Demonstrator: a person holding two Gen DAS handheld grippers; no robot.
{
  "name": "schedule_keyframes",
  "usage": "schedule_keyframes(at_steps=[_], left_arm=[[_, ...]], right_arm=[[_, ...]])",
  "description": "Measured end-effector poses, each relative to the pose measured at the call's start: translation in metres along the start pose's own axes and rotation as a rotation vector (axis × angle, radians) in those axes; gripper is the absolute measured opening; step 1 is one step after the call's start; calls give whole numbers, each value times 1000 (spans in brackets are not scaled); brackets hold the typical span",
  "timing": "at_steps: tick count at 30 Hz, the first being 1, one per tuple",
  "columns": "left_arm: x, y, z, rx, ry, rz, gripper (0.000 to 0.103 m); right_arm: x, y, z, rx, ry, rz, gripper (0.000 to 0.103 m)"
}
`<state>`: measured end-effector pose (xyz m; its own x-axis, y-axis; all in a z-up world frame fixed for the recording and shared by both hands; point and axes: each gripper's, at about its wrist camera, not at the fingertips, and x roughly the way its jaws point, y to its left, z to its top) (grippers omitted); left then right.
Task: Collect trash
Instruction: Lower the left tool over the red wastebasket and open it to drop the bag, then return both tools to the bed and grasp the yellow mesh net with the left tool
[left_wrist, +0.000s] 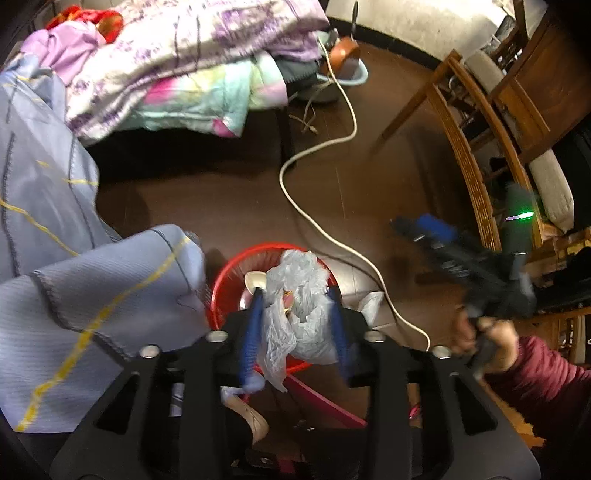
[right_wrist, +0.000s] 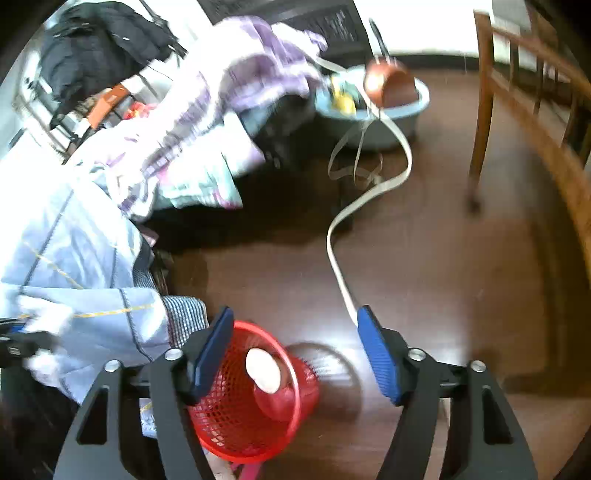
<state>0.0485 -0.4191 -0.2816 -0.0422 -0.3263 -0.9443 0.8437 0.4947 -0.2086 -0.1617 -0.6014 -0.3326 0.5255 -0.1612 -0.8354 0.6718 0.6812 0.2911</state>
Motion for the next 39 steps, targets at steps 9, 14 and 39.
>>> schedule_keyframes(at_steps=[9,14,39], left_arm=[[-21,5,-2,-28,-56,49,79],[-62,9,-13,-53,-171,112,80],[-271,145,-211,-514,-666,374,89]], right_arm=[[-24,41,20,-61,-68,109,70],[-42,78,28,-133,-79,132,77],[-175,366,18,-405,-125,493,97]])
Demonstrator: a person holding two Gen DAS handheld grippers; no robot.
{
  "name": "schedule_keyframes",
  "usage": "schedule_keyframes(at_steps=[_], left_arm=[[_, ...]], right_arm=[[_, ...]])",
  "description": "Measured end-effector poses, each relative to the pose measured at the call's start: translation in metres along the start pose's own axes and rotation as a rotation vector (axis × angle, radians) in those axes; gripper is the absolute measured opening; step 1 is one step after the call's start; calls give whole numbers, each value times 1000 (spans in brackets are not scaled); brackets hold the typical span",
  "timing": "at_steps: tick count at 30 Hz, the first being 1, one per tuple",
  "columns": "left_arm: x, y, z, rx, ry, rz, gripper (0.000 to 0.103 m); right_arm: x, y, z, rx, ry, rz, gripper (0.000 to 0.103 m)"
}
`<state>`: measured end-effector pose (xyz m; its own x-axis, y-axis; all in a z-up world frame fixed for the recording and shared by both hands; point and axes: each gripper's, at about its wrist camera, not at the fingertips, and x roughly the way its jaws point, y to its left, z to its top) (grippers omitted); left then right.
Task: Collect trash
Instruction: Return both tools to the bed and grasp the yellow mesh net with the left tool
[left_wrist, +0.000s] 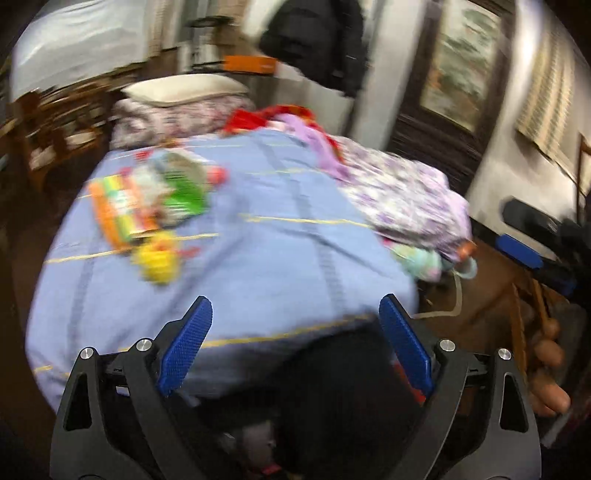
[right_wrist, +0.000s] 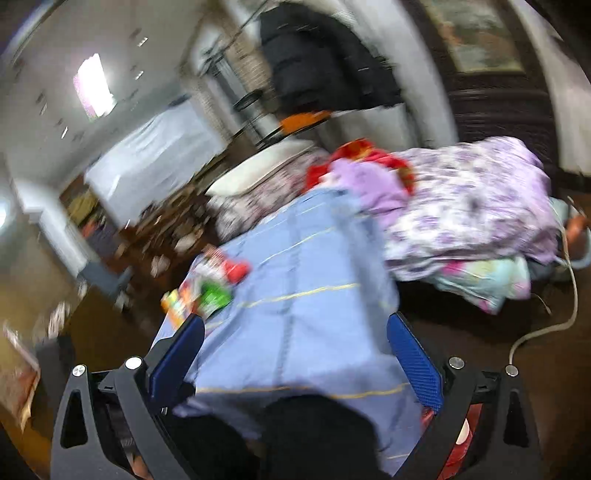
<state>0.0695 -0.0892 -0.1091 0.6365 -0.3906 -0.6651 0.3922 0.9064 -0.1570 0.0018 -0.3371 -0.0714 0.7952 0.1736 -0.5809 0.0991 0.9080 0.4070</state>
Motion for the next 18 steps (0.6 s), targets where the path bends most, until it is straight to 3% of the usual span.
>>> schedule_keyframes(at_steps=[4,7,10,15,18], left_arm=[[0,71,4,-146,4,50,89],[9,100,3,-198,22,68,88],[25,111,5,-179,40,94,88],[53,115,15,-153,69,110,88],[68,119,23,-172,83,99,88]], right_arm=[[11,48,-3,-96,-38,-32,97],[30,70,-6,-132,-18,-19,97],[49,74,-12,-97,46,31,97],[64,68,-22,-40,29,0,97],[73,65,-23,-81,41,-37,97]])
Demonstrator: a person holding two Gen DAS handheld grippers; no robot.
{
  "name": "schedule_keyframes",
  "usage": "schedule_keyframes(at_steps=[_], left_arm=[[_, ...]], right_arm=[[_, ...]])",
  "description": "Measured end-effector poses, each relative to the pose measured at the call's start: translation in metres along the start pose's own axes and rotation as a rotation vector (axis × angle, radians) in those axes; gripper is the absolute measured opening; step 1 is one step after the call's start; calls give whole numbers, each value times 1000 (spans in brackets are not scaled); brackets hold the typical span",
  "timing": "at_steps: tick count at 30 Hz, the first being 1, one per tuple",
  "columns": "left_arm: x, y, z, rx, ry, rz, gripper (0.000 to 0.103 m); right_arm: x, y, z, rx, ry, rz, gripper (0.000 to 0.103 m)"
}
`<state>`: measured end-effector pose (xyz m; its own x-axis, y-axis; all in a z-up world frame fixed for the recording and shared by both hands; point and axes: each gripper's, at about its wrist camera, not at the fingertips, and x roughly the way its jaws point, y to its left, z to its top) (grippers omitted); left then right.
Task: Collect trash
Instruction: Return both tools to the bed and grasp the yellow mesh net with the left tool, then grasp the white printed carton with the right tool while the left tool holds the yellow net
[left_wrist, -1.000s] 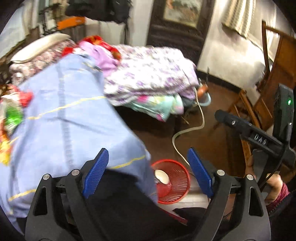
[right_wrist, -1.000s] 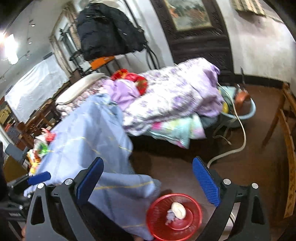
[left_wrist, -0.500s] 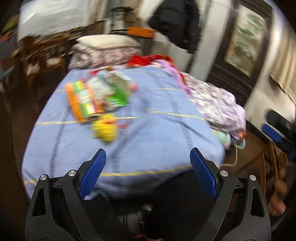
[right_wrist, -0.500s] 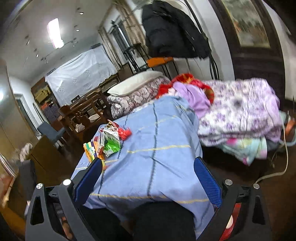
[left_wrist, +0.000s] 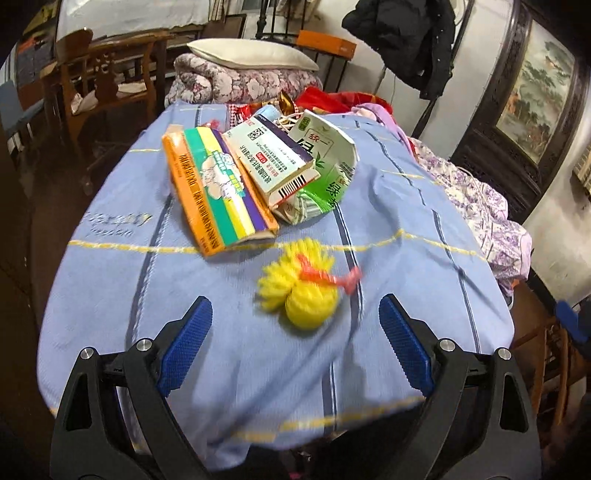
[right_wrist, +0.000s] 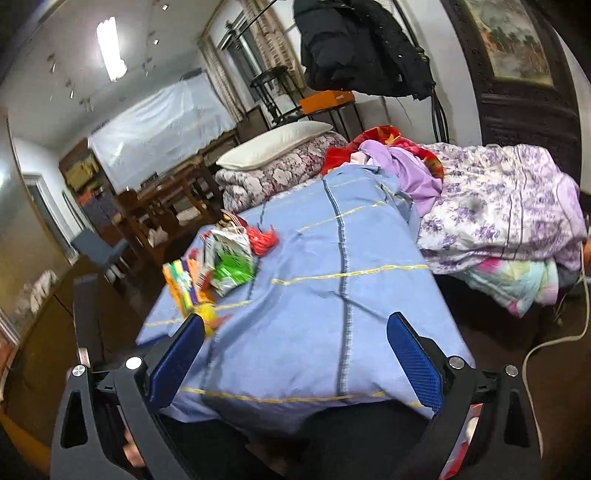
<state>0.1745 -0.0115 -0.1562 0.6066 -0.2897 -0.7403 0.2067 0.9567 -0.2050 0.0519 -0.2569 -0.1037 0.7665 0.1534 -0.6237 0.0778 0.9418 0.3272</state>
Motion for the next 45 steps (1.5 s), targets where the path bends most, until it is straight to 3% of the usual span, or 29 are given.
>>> schedule_keyframes(at_steps=[3,5,7,10,14,17,25,28,36,39,41,45], left_arm=[[12,-3,5,9,7,8,84],[18,-4,4,11,22,-9,72],[23,-2,0,11,35,-25,50],[12,1,-8,15,-2,0,36],[-30,17,-16,-44,-113,-13,36],[-46,29,-17,-54,-143,19,36],[-51,65,-18,-138,-146,19,36],[-51,73,-21,-139,-144,32,36],[-54,93,-30,-125,-145,53,37],[-53,96,-30,-127,-144,41,37],[-53,97,-28,-126,-144,34,37],[-51,94,-26,-104,-151,32,37]], right_arm=[[4,2,-2,-58,10,-11,97],[9,2,-4,-86,20,-26,97],[13,0,-6,-98,31,-20,97],[15,2,-9,-131,27,-29,97],[19,9,-12,-172,36,41,92],[21,17,-15,-196,36,92,92],[49,61,-5,-270,96,212,91],[66,86,1,-313,116,216,90],[138,123,31,-263,201,217,89],[157,134,39,-260,220,222,79],[171,137,45,-249,231,216,55],[198,132,51,-176,273,198,50]])
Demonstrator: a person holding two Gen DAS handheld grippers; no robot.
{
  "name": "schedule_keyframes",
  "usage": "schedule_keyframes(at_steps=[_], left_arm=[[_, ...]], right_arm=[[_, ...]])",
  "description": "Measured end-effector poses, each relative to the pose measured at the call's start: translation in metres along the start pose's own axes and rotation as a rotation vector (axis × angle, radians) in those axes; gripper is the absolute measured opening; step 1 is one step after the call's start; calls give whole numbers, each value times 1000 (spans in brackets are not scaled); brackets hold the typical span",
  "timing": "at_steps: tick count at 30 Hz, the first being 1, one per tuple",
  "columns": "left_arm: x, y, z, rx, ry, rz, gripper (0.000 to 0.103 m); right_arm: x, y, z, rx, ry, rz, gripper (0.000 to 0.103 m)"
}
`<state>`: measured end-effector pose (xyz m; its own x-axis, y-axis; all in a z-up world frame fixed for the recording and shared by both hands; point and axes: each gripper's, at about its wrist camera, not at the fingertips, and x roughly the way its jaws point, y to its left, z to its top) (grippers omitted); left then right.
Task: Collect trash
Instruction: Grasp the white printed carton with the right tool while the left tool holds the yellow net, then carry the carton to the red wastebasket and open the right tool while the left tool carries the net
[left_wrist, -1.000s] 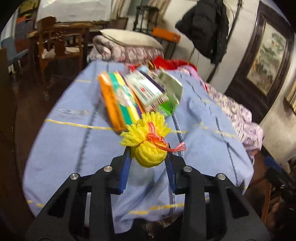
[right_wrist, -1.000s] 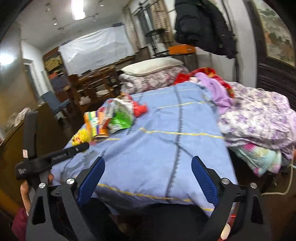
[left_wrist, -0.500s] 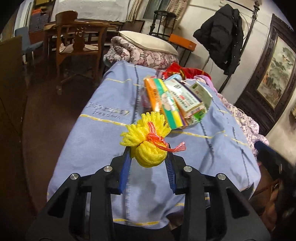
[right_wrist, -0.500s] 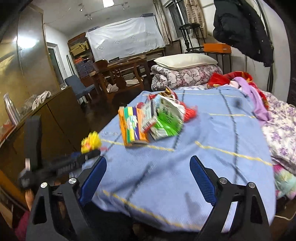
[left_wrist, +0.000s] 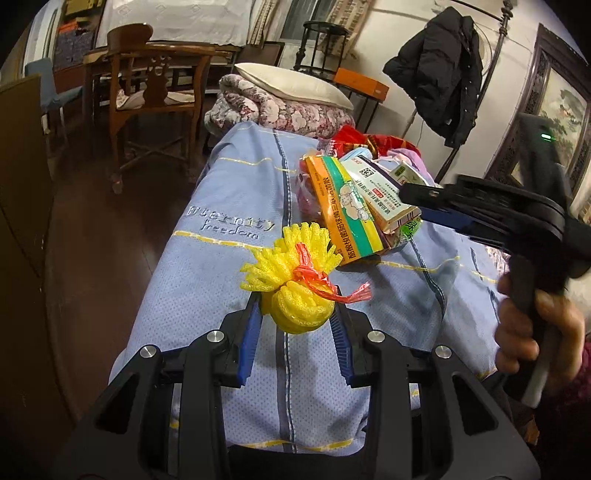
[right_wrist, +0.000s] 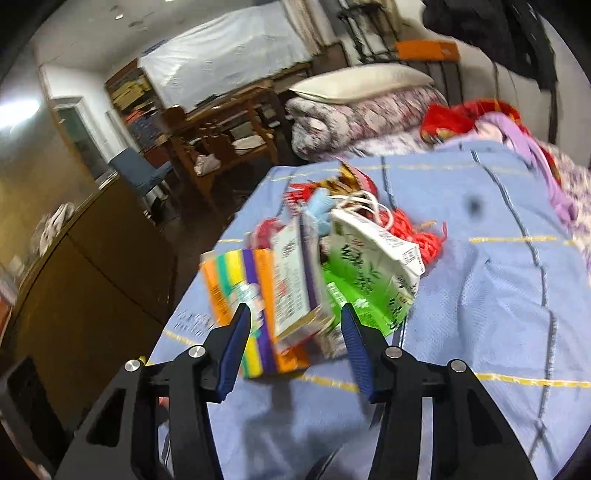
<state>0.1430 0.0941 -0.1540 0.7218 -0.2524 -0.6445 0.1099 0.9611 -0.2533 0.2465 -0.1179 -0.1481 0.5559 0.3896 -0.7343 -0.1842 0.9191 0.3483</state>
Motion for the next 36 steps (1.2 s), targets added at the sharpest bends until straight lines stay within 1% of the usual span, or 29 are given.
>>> schedule_keyframes(at_steps=[3,4,5,6,7,10,12,15,18,23,27,31,34,36], left_arm=[[2,-1,0,10,3,-9,37],[4,-1,0,10,6,-11,37],[5,-2,0,9,10,-11,37],[6,-2,0,6,16,-9,37],[6,-2,0,6,19,-9,37],[2,-5,1,7,10,-11,37],[-5,-8,2,9,-4,-18,37],[-19,-16,4,18,-31,-25,37],[-37,-28,5,44,-61,-31,37],[-67,-64,5,111,-112,-53,37],[-88,-96,4,158,-137,-105,37],[-106,-128,-3,206,-150,-164,37],[-119,-149,-8,226,-143,-224,37],[-128,-166,-14,242,-132,-271,37]], right_arm=[[14,-1,4,12,22,8,51],[19,2,4,-2,26,12,49],[20,4,4,-11,25,10,32],[20,8,3,-29,16,-8,19],[19,8,4,-29,12,-6,19],[-1,7,2,-4,-34,24,18],[-23,9,0,-9,-72,48,18],[-67,13,-5,-27,-134,71,18],[-104,10,-12,-41,-169,75,18],[-161,-1,-30,-50,-213,60,18],[-203,-18,-44,-33,-247,49,18],[-260,-40,-66,-12,-300,18,18],[-299,-51,-84,8,-329,-3,19],[-317,-59,-93,18,-339,-12,19]])
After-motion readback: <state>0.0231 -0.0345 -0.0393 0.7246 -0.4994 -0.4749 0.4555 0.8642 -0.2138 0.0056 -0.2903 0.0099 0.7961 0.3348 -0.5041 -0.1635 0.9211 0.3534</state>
